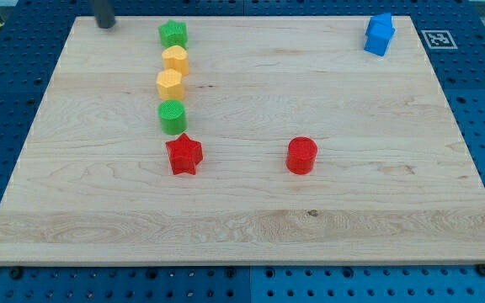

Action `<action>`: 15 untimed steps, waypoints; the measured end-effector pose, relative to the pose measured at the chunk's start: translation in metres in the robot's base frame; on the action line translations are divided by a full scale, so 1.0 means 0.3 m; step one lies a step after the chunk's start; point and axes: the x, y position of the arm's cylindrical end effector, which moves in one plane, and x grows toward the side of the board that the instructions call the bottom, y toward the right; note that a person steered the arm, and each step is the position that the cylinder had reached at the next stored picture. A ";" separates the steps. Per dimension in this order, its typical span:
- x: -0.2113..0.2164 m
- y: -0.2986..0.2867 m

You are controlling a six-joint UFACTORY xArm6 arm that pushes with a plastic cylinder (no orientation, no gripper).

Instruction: Push the yellow hexagon towards the center right

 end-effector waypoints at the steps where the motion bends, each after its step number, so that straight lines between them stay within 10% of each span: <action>1: 0.101 -0.005; 4: 0.502 0.189; 7: 0.490 0.278; 15: 0.604 1.231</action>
